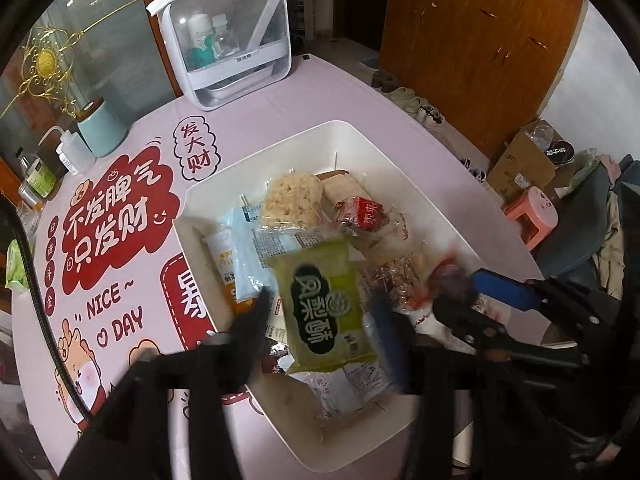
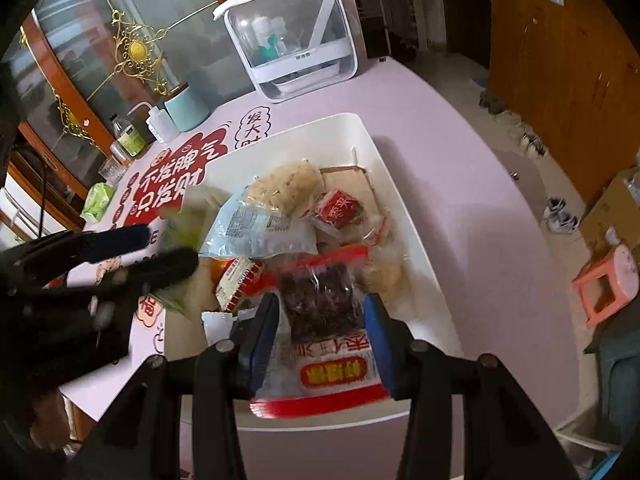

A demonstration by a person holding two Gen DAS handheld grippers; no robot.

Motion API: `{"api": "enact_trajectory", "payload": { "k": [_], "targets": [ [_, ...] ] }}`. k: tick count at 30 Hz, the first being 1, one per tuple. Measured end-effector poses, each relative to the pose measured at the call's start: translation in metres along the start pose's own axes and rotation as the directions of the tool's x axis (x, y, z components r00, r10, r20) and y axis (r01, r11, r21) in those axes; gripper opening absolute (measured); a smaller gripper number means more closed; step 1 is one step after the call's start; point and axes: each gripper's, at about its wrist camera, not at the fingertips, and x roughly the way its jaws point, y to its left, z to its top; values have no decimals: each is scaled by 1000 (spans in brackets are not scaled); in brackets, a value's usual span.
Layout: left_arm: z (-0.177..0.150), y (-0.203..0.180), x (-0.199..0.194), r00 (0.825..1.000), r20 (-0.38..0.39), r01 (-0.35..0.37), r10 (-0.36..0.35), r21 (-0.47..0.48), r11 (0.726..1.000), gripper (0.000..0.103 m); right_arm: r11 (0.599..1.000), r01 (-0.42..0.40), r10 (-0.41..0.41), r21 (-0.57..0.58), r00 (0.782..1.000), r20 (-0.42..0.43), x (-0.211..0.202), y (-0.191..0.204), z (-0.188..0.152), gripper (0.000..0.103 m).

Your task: Organize snacks

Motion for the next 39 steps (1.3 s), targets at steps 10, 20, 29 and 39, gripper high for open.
{"api": "enact_trajectory", "payload": {
  "k": [10,20,29,39],
  "targets": [
    [-15,6,-14,999,14,-33,34,-31,999,93,1000,-2,2,-9,999,-47,7,9,-8,45],
    [-39,24,-35,997,27,-75,79,-117,990,93,1000,-9,8,-10,999,-36,-5,20,-16,45],
    [-64,32,-71,984,82,-147,161,-149,978,93,998,-42,42,-46,999,-3,-21,47,-23,45],
    [-102,79,-114,950,104,-255,294,-286,924,93,987,-93,98,-129,995,27,-34,112,-19,45]
  ]
}}
